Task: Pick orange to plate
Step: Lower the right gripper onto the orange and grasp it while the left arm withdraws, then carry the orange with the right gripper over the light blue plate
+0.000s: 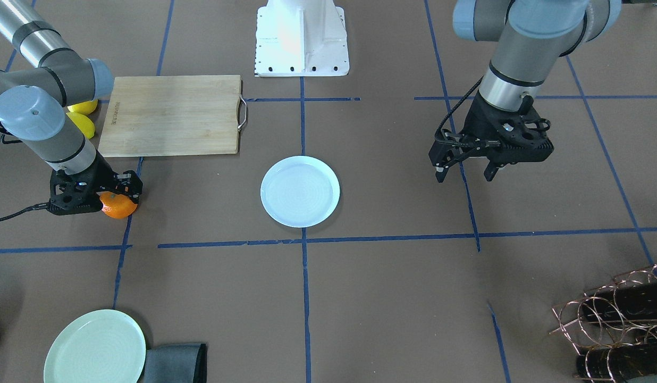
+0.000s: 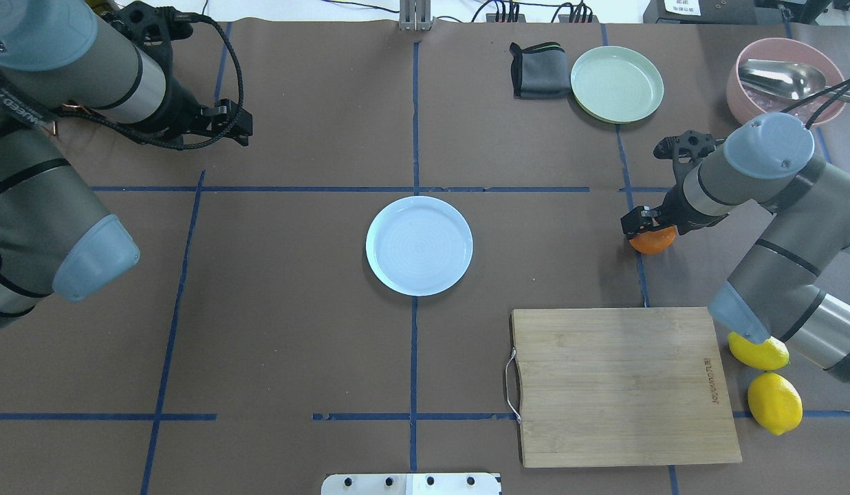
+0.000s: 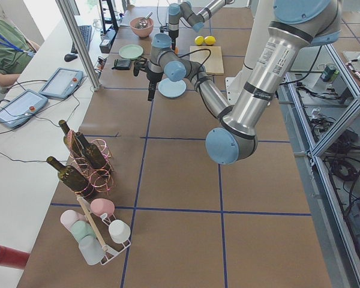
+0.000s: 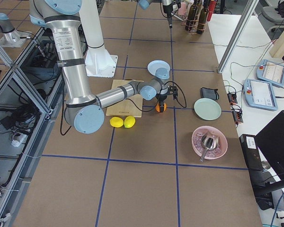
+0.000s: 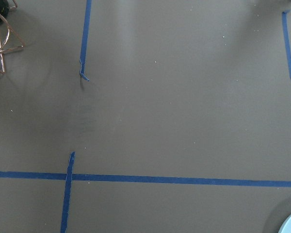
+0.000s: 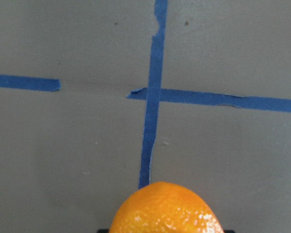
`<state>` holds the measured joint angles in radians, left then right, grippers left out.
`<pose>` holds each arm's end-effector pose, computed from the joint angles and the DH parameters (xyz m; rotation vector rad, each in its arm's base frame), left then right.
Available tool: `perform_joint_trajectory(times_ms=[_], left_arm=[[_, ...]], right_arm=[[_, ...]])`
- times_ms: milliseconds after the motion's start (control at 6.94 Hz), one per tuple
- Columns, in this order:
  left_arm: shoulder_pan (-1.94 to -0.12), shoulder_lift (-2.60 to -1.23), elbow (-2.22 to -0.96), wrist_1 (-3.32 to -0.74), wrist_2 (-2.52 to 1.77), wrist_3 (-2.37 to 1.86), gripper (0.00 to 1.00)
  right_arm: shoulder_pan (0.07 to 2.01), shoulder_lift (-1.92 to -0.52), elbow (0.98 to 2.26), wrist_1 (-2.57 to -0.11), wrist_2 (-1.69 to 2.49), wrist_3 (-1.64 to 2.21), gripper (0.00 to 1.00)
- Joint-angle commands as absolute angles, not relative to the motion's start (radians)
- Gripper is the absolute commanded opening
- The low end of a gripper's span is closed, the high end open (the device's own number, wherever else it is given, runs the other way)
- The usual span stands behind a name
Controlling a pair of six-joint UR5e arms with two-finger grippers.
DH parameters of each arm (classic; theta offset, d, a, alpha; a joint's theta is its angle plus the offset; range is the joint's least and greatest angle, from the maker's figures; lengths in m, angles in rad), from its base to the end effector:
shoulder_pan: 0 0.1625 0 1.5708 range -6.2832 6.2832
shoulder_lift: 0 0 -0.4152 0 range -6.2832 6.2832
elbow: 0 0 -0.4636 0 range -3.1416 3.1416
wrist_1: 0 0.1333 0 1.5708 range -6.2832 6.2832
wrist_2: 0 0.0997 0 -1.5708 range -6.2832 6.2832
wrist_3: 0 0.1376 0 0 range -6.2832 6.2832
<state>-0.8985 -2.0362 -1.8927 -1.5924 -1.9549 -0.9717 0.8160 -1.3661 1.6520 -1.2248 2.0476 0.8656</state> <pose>0.3562 -0.5787 0.2210 0.2779 0.8317 -0.1247 -0.4161 -0.5447 0.4780 0.0934 -0.7658 -0.0454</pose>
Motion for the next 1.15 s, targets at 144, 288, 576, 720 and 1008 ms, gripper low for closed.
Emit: perform_joint_trajectory(times_ms=[144, 288, 576, 720, 1008], left_arm=[[-0.99, -1.976, -1.89, -1.592, -2.011, -0.757, 1.0], [-1.047, -1.944, -1.887, -1.586, -2.046, -0.614, 1.0], [-1.191, -1.837, -1.879, -1.586, -2.103, -0.334, 1.0], [-1.254, -1.762, -1.878, -1.586, -2.103, -0.183, 1.0], [-1.386, -1.65, -1.867, -1.589, -2.129, 0.016, 1.0]], right_arm=[[0.819, -1.365, 1.754, -1.258, 2.051, 0.867, 0.0], [0.821, -1.339, 1.8, -1.311, 2.051, 0.876, 0.0], [0.799, -1.164, 1.824, -1.507, 2.048, 0.928, 0.0], [0.751, -1.107, 1.818, -1.538, 2.037, 0.989, 0.0], [0.656, -1.028, 1.796, -1.542, 1.962, 1.086, 0.0]])
